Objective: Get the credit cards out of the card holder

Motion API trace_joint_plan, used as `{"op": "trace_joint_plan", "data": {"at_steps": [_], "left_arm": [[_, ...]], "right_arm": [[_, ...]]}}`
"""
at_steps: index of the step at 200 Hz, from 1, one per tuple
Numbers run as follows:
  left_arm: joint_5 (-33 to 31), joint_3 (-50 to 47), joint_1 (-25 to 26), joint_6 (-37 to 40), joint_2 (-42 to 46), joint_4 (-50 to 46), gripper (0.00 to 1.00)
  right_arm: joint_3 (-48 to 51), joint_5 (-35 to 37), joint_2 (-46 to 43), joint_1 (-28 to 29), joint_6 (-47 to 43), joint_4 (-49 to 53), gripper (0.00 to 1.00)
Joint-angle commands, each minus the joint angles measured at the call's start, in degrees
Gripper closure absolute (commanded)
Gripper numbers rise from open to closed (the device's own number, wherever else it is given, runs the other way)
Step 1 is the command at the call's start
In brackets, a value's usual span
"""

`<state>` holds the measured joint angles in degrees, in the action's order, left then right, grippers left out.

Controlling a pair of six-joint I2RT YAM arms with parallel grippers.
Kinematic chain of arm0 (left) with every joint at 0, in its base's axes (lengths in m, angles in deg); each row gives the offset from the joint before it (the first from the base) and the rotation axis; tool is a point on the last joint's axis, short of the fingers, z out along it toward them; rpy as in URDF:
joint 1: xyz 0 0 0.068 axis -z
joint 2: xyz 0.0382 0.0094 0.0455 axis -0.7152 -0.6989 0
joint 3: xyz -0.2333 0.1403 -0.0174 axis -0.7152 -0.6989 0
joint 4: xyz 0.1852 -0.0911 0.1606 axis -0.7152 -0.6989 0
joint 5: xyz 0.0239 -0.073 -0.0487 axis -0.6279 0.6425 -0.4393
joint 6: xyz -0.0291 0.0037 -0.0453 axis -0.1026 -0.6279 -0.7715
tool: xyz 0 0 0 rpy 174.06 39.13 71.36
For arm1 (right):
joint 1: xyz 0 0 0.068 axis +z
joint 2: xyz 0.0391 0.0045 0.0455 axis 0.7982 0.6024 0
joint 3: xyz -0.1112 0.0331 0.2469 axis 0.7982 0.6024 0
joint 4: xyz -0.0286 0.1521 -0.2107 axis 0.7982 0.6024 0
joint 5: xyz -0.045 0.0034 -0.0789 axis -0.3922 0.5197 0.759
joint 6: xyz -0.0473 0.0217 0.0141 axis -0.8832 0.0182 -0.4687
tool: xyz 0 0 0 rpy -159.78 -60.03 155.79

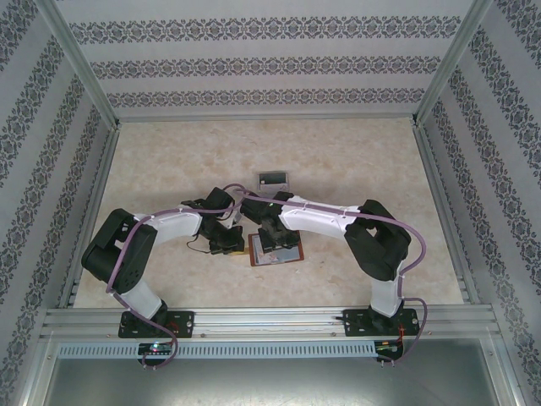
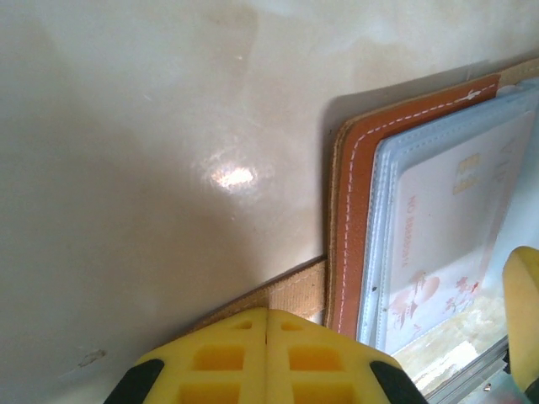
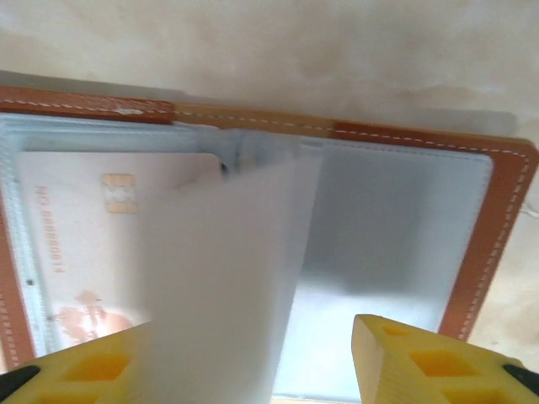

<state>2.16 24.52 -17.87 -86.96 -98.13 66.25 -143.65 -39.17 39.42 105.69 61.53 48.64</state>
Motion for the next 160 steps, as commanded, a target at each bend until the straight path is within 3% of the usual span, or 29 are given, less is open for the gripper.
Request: {"op": "trace_joint_plan", "data": {"at_steps": [1, 56, 160], "left_arm": [[-2.4, -0.2, 0.5, 0.8, 0.5, -2.1, 0.95], [-2.4, 1.7, 0.6, 0.8, 1.5, -3.8, 0.95], [-2.1, 8.5, 4.7, -2.3, 1.2, -5.9, 0.95]], "right_arm": [[-0.7, 3.1, -0.5, -0.2, -0.9, 3.4, 0.47], [3.8, 1.7, -2.7, -2.8, -1.7, 1.2, 0.47], [13.7, -9.6, -7.2, -7.3, -1.8, -9.8, 0.46]]}}
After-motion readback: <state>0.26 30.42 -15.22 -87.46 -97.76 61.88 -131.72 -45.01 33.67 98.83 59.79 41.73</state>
